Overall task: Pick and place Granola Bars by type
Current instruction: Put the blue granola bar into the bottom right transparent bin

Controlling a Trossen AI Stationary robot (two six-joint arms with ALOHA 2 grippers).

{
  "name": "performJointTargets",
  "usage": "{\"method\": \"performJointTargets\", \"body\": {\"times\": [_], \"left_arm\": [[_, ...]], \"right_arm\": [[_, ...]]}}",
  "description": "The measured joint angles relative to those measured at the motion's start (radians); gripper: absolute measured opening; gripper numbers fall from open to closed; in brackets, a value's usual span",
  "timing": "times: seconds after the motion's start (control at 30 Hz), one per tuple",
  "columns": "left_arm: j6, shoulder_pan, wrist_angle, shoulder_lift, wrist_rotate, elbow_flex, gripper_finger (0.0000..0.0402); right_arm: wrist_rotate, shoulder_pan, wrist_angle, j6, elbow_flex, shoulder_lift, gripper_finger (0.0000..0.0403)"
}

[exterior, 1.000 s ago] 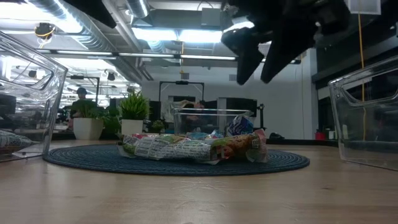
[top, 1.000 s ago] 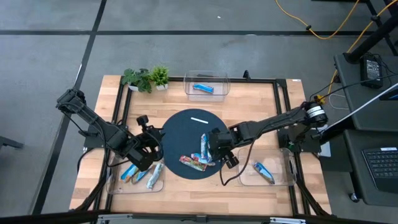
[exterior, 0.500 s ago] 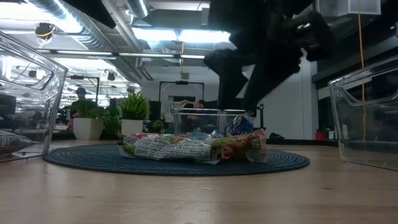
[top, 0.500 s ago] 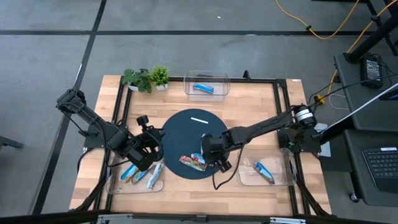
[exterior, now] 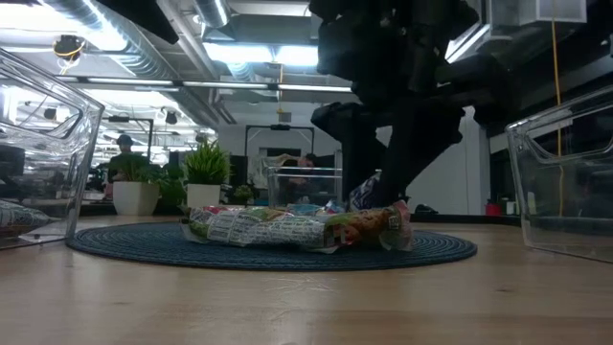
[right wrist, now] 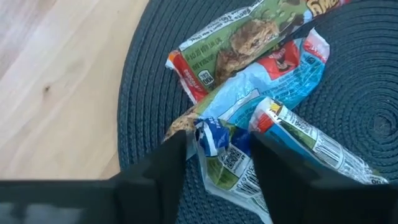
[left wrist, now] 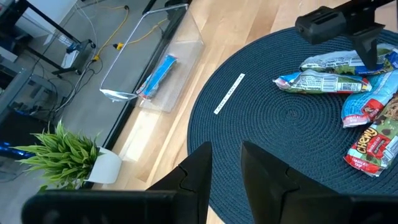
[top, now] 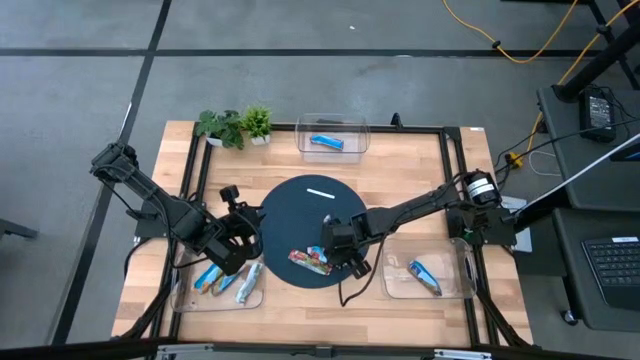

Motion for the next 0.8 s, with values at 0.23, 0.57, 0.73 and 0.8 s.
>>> {"method": "performJointTargets", "body": {"times": [0.23, 0.57, 0.73, 0.8], "left_arm": [[-0.002, 0.000, 0.003, 0.000, 0.000, 0.000, 0.0077], [-0.003, 0.000, 0.003, 0.000, 0.000, 0.000, 0.0077], [-0.003, 0.000, 0.003, 0.000, 0.000, 0.000, 0.0077], [-0.003, 0.000, 0.003, 0.000, 0.000, 0.000, 0.0077]], "right_arm": [[0.001, -0.005, 0.002, 0.005, 0.000, 0.000, 0.0062], [0.007, -0.005, 0.003, 0.008, 0.000, -0.001, 0.0025], [0.019, -0.005, -0.049, 0.007, 0.030, -0.001, 0.0009], [0.020, -0.006, -0.066, 0.005, 0.057, -0.002, 0.0013]]}}
